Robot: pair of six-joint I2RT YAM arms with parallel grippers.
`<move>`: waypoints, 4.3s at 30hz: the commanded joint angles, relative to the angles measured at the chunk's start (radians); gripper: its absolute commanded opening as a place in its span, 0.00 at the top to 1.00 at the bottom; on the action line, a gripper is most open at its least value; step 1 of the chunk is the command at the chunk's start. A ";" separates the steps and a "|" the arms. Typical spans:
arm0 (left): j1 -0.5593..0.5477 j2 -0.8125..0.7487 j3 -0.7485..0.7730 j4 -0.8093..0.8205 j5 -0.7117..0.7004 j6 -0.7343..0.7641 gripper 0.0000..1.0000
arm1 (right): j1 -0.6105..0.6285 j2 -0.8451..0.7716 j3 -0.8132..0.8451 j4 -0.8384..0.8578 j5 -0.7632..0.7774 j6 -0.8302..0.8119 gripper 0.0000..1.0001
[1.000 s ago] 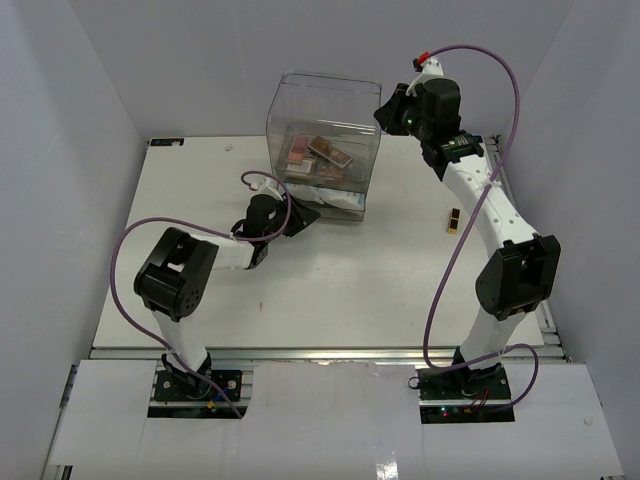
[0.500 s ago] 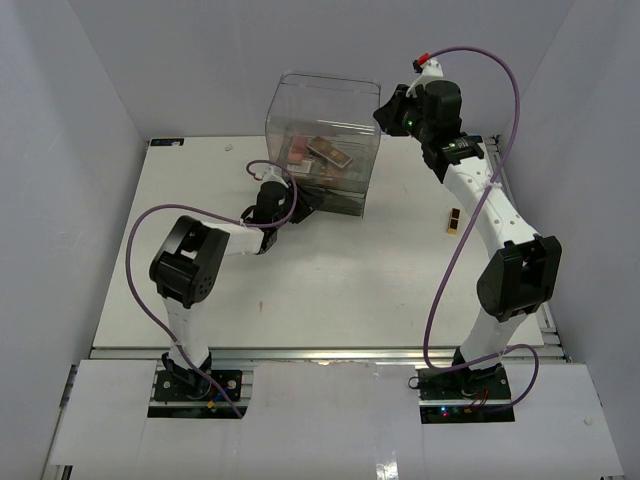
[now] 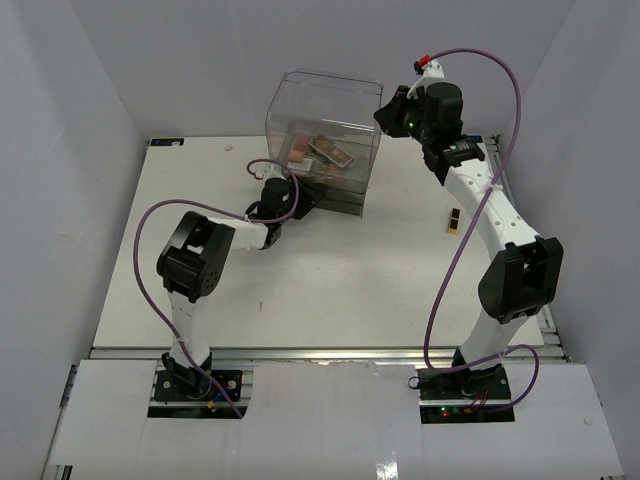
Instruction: Organize the makeup
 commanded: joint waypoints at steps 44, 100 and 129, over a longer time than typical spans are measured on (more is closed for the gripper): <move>0.051 0.048 -0.278 0.467 0.062 -0.318 0.81 | 0.026 -0.016 -0.083 -0.056 -0.144 0.044 0.92; -0.023 -0.951 -0.812 0.056 0.043 0.075 0.17 | -0.295 -0.520 -0.486 -0.499 -0.495 -0.950 0.10; -0.016 -1.267 -0.460 -0.810 -0.159 0.813 0.02 | -0.470 0.354 0.012 -0.694 0.369 -1.784 0.00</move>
